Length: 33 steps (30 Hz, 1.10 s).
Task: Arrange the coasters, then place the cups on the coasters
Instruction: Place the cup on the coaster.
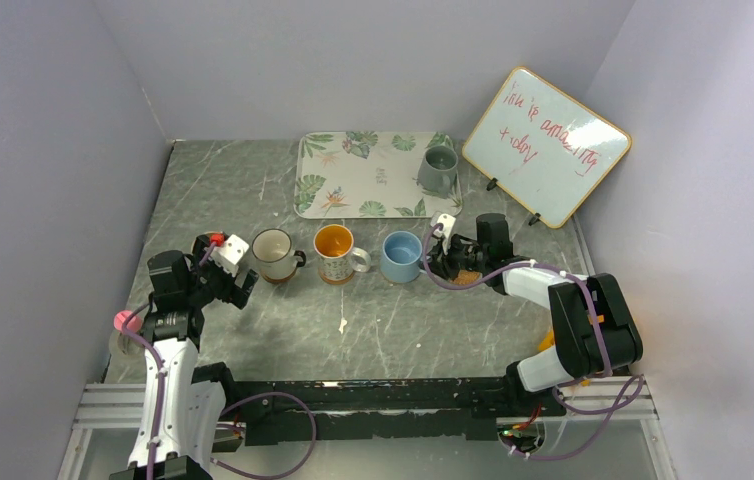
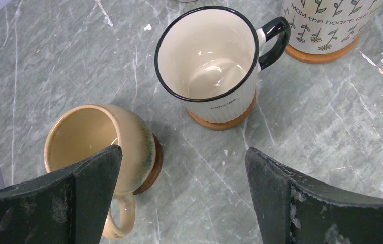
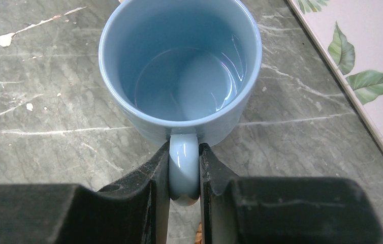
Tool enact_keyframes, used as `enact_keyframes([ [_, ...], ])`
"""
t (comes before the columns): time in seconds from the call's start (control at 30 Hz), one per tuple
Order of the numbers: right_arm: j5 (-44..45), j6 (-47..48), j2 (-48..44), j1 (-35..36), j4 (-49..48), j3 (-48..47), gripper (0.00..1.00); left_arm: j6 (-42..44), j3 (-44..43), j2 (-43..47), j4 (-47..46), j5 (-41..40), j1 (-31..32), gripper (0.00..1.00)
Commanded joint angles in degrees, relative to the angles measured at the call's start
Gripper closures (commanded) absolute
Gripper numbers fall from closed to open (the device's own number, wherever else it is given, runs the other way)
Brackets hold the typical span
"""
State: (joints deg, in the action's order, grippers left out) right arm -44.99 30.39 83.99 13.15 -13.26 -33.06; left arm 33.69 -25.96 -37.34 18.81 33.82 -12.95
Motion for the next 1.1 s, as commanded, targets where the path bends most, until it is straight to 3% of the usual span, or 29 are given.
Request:
enact_keyframes([
  [0.0,-1.9,0.7,-0.5,-0.3,-3.8,-2.6,0.81,0.9,0.0,0.4,0.4,1.8,-0.3,0.04],
  [0.93,-2.4,1.0,0.2,-0.2,-3.0,-3.2,0.81,0.9,0.0,0.5,0.4,1.8,-0.3,0.04],
  [1.07,-3.2,2.4,-0.3,-0.2,-1.1,-3.5,0.75,0.8,0.0,0.6,0.4,1.8,-0.3,0.04],
])
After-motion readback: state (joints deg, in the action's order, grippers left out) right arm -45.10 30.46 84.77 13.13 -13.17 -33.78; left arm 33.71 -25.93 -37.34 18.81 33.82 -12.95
